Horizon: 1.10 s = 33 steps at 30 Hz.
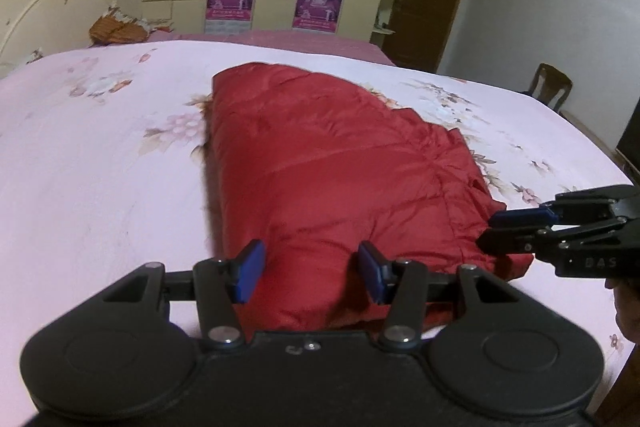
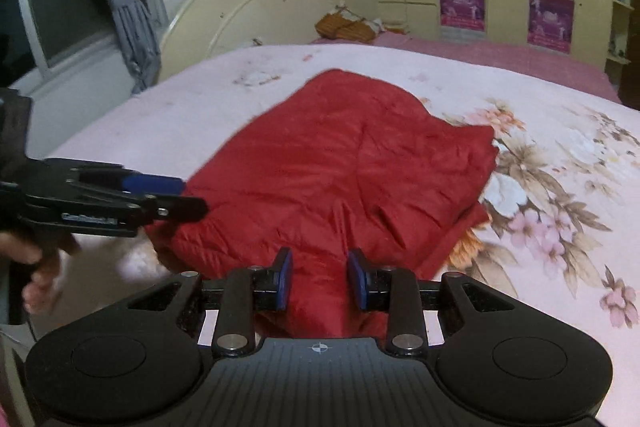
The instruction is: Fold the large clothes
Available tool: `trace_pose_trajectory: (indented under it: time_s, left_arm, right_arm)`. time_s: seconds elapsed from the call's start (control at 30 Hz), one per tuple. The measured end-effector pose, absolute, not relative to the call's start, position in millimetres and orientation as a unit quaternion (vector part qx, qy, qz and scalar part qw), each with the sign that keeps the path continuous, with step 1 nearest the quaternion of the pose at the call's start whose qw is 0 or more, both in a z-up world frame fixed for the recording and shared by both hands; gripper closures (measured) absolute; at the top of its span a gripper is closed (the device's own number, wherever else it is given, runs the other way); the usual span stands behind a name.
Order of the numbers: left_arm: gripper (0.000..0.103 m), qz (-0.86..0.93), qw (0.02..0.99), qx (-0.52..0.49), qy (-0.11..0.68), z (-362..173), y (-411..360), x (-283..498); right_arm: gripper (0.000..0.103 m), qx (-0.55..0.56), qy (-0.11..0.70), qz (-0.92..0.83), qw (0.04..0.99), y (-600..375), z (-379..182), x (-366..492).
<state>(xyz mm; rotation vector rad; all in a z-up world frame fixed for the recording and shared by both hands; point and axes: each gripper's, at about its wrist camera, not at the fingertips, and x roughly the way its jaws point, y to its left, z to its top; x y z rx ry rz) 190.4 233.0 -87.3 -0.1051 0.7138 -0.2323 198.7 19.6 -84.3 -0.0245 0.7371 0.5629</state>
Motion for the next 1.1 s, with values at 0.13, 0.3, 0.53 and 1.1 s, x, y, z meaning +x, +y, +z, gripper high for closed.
trace_pose_trajectory:
  time_s: [0.13, 0.3, 0.53, 1.1]
  left_arm:
    - [0.051, -0.102, 0.929, -0.068, 0.350, -96.1, 240.6, 185.5]
    - [0.051, -0.096, 0.929, -0.069, 0.350, -97.8, 241.0, 187.5]
    - [0.048, -0.066, 0.941, -0.064, 0.327, -46.3, 224.8, 141.5]
    - [0.000, -0.030, 0.953, -0.036, 0.299, -1.8, 168.0, 39.4]
  right_arm:
    - [0.071, -0.014, 0.367, 0.248, 0.897, 19.4, -94.2, 194.0]
    - [0.071, -0.011, 0.385, 0.234, 0.893, 24.2, -107.7, 202.7]
    - [0.071, 0.025, 0.357, 0.216, 0.908, 0.9, -60.2, 163.6]
    - [0.000, 0.012, 0.340, 0.123, 0.932, -16.0, -8.9, 49.0]
